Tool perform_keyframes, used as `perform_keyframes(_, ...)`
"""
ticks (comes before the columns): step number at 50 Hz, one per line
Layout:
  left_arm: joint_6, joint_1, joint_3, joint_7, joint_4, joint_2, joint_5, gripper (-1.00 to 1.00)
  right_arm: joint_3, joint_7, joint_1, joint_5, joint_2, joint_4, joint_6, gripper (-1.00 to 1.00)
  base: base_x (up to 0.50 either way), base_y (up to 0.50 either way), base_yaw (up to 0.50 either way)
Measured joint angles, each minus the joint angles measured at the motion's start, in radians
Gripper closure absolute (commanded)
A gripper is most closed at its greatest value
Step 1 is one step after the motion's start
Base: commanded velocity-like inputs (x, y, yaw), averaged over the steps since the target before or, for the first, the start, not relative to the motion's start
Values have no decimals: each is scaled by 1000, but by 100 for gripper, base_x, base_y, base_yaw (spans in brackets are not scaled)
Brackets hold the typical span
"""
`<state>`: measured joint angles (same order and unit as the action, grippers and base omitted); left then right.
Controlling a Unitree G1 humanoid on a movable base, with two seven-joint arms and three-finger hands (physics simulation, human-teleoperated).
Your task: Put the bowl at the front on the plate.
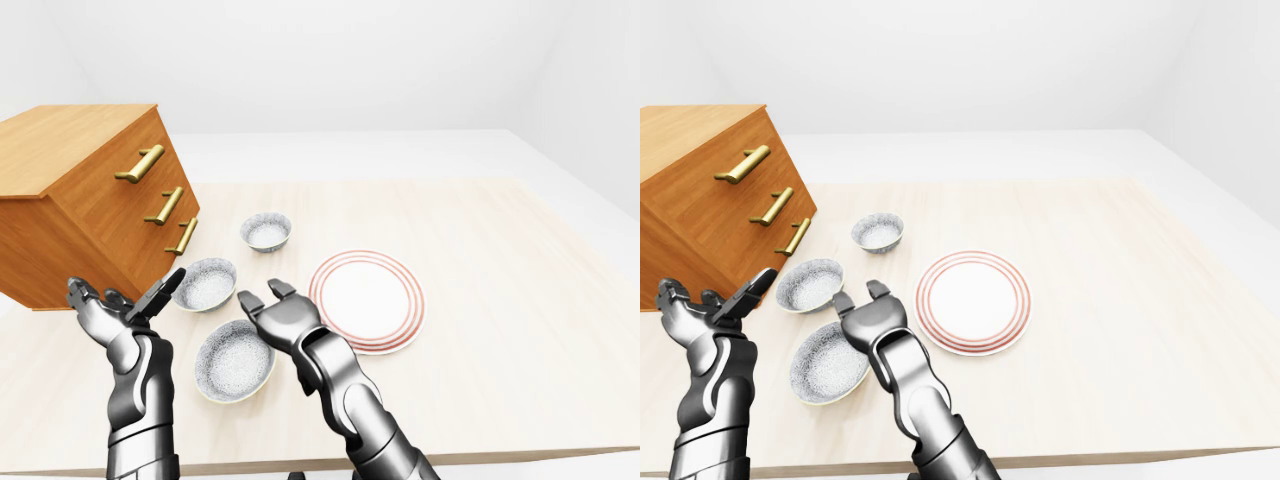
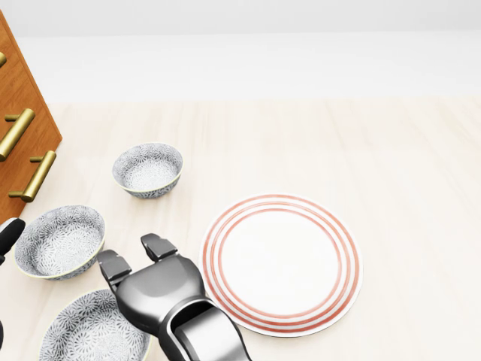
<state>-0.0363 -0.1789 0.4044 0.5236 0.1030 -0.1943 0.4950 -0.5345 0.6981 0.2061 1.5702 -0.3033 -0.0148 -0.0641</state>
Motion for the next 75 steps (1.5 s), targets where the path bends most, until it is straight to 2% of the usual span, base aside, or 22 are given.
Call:
perform_keyframes(10, 0, 0, 0, 0, 0, 0, 0, -100, -3, 0, 8, 6, -3, 2, 7, -100, 0, 0, 0)
perform_keyframes(24, -4, 3, 2, 0, -8, 1, 3, -100, 2, 0, 59, 19, -41, -60, 61, -100, 0, 0, 0)
perform_keyframes(30, -4, 4, 2, 0, -9, 1, 4, -100, -17, 0, 60, 38, -46, -71, 73, -100, 0, 0, 0)
perform_keyframes(37, -5, 4, 2, 0, -10, 1, 5, -100, -45, 0, 49, 63, -46, -84, 69, -100, 0, 0, 0)
perform_keyframes(47, -4, 3, 2, 0, -7, 1, 6, -100, -70, 0, 47, 82, -46, -133, 82, -100, 0, 0, 0)
perform_keyframes(63, -10, 5, 4, 0, -15, 1, 7, -100, -126, 0, 33, 92, -46, -188, 132, -100, 0, 0, 0)
perform_keyframes(69, -11, 6, 4, 0, -18, 1, 8, -100, -151, 0, 13, 85, -46, -195, 132, -100, 0, 0, 0)
perform_keyframes(75, -8, 5, 5, 0, -15, 2, 7, -100, -175, 0, -9, 72, -46, -203, 117, -100, 0, 0, 0)
